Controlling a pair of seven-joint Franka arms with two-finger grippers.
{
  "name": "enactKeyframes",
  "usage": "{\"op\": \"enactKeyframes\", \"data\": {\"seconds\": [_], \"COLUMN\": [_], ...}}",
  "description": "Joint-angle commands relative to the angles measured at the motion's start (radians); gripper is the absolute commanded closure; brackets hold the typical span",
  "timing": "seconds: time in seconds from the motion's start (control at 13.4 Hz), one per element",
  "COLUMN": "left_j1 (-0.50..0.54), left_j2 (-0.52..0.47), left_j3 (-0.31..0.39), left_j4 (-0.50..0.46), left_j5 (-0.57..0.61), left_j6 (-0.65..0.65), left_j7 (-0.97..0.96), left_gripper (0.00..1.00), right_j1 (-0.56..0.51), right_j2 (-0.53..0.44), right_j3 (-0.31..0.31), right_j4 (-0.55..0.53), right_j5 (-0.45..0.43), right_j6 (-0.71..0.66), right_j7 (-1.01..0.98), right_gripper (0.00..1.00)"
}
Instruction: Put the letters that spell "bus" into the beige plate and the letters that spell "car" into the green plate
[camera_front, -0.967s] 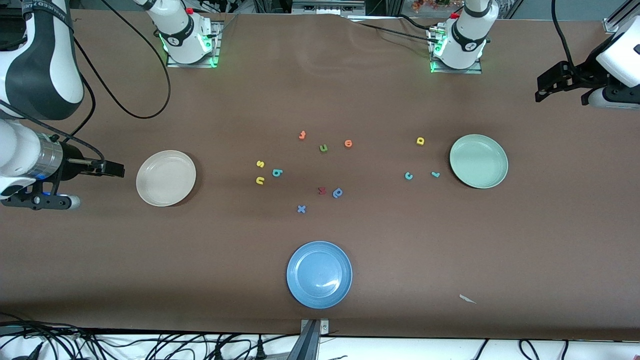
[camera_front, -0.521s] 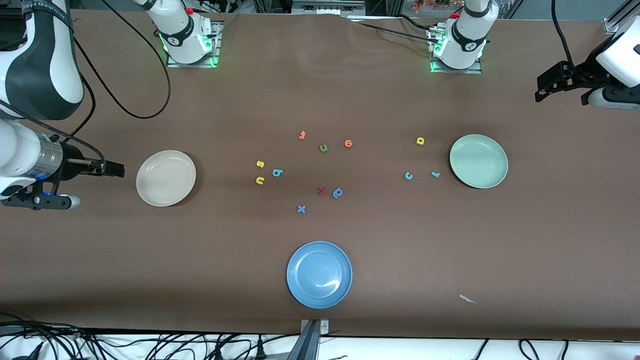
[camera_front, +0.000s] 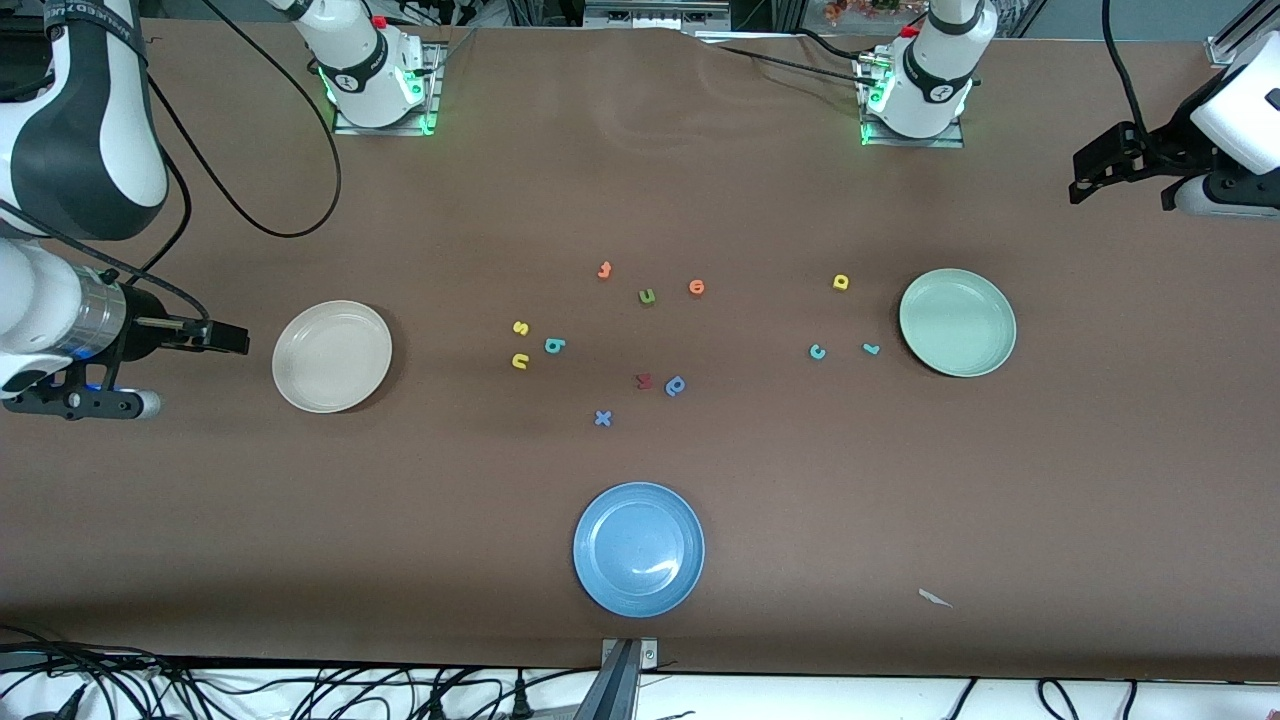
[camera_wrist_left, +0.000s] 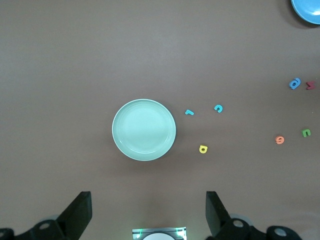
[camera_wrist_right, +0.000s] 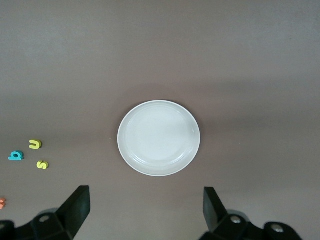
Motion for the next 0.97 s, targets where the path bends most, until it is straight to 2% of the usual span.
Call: {"op": "enactKeyframes", "data": {"seconds": [0.0,0.89], "left_j1": [-0.006,-0.005], "left_j2": [0.009,0.009], "left_j3": [-0.001,-0.011], "left_j4": [0.024,0.024], "left_j5": [0.014,0.015], "left_j6": [-0.020,-0.020], "left_j7": [-0.012,-0.012], "left_gripper": [0.00,0.00], "right_j1": [-0.003,-0.001], "right_j2": [-0.023,-0.023], "right_j3": [0.000,0.000], "right_j4": [-0.026,-0.024], "right_j5": [0.017,0.017], "right_j6": [-0.001,0.002], "right_j7": [0.000,0.011], "right_gripper": [0.00,0.00]}}
